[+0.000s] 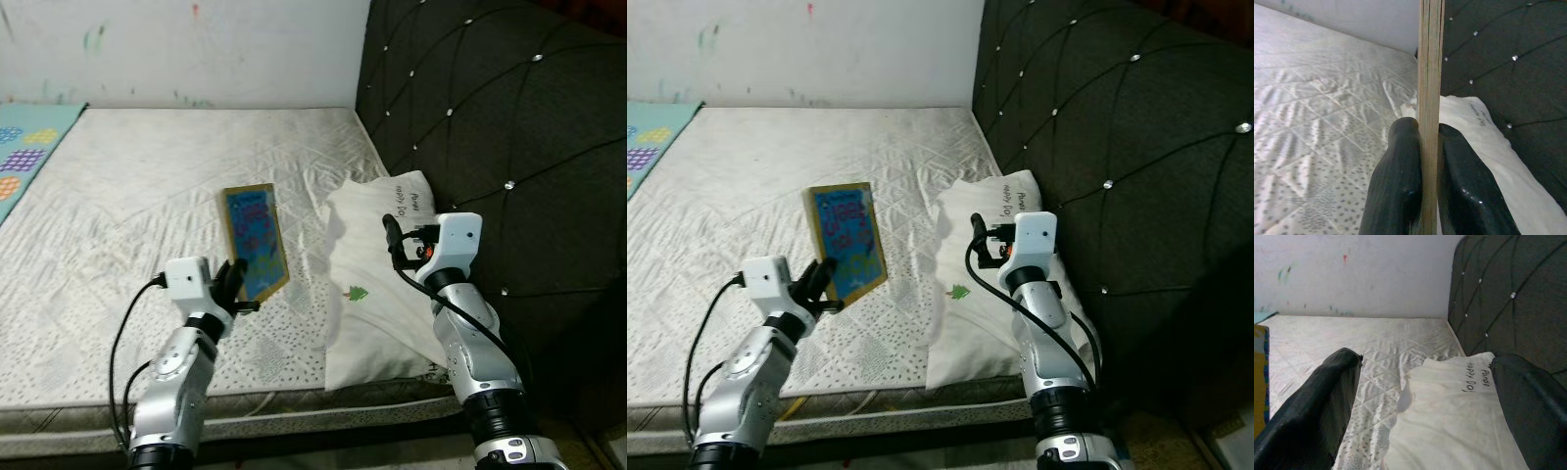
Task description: Clean up the room
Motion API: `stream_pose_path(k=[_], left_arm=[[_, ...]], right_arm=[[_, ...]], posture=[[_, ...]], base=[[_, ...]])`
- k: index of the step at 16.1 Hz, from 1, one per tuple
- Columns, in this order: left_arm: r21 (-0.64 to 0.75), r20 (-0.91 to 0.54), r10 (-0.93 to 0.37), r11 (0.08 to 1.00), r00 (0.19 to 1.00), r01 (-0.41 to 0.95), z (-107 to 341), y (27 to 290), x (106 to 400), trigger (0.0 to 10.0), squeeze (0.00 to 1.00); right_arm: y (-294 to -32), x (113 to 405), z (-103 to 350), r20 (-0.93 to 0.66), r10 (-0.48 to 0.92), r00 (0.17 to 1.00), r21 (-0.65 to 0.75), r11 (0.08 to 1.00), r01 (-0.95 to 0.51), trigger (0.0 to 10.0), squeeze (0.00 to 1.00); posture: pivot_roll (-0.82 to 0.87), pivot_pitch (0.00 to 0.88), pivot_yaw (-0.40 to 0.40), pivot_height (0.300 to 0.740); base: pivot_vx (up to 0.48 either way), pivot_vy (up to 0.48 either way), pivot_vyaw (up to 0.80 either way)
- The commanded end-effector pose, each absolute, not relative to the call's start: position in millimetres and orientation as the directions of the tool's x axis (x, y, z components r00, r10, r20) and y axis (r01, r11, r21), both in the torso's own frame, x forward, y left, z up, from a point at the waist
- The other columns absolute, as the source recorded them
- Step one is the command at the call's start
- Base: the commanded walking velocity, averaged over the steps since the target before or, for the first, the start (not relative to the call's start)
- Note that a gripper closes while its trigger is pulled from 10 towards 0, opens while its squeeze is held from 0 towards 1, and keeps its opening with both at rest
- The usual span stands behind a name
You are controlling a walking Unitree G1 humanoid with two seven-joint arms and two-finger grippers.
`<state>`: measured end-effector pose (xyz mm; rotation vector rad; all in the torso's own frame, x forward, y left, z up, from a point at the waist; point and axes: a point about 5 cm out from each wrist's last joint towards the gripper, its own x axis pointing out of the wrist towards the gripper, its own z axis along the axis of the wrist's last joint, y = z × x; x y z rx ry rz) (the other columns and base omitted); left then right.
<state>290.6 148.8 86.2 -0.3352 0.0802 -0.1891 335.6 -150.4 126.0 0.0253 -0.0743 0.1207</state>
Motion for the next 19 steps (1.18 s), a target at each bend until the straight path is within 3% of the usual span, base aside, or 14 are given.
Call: stream_pose_path(k=[1, 5, 10, 19], left_arm=[[-0.327, 0.005, -0.186, 0.928, 0.983, 0.177, 96.3, 150.4, 292.6, 10.0, 0.0], [-0.348, 0.03, -0.234, 0.909, 0.972, 0.23, 99.2, 146.0, 291.2, 10.0, 0.0], [-0.356, 0.048, -0.25, 0.9, 0.967, 0.25, 100.4, 145.5, 290.2, 10.0, 0.0], [-0.359, 0.052, -0.26, 0.896, 0.964, 0.261, 100.9, 145.4, 289.5, 10.0, 0.0]], right_arm=[[-148.9, 336.4, 131.7, 0.101, 0.137, 0.985, -0.017, 0.991, -0.136, 10.0, 0.0], [-148.3, 336.4, 130.9, 0.097, 0.135, 0.986, -0.007, 0.991, -0.135, 10.0, 0.0], [-150.7, 336.4, 128.8, 0.089, 0.118, 0.989, -0.004, 0.993, -0.118, 10.0, 0.0], [-149.9, 336.7, 128.9, 0.089, 0.116, 0.989, 0.007, 0.993, -0.117, 10.0, 0.0]], posture=[[-0.08, 0.01, -0.033, 0.74], [-0.08, 0.016, -0.036, 0.74], [-0.08, 0.02, -0.034, 0.74], [-0.08, 0.021, -0.033, 0.74]], base=[[0.0, 0.0, 0.8], [0.0, 0.0, 0.8], [0.0, 0.0, 0.0], [0.284, 0.0, 0.0]])
